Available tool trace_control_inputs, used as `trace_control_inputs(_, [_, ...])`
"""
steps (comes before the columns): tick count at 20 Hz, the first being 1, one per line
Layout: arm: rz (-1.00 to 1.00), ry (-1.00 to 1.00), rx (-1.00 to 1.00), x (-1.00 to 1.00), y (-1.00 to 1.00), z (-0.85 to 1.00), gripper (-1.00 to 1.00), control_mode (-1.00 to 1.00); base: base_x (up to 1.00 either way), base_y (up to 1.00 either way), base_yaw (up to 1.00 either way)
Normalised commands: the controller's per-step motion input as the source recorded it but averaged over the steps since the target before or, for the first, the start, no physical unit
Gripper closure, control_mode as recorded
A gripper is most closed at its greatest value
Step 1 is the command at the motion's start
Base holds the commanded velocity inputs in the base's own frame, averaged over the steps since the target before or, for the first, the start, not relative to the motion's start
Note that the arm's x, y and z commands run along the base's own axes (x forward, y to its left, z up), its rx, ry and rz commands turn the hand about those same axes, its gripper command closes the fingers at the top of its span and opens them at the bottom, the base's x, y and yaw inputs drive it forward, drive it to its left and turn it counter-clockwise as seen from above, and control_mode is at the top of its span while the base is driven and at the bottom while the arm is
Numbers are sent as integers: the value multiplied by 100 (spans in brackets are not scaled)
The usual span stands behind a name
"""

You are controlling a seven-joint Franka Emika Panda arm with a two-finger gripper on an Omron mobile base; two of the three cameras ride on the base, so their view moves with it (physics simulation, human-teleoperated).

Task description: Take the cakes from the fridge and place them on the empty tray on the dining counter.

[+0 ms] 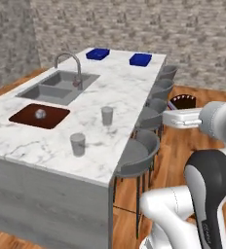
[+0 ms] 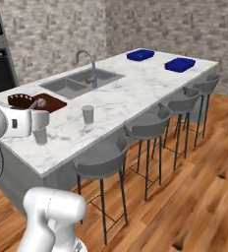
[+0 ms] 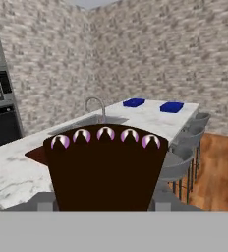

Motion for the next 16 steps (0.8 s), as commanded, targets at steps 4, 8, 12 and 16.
trace_control_inputs(4, [0, 0, 0, 0, 0, 0, 100, 100, 11, -100, 37])
trace_control_inputs(8, [0, 0, 0, 0, 0, 0, 100, 100, -4, -100, 42])
trace_control_inputs(12, [0, 0, 0, 0, 0, 0, 100, 100, -17, -100, 47])
trace_control_inputs(16, [0, 0, 0, 0, 0, 0, 100, 100, -19, -100, 47])
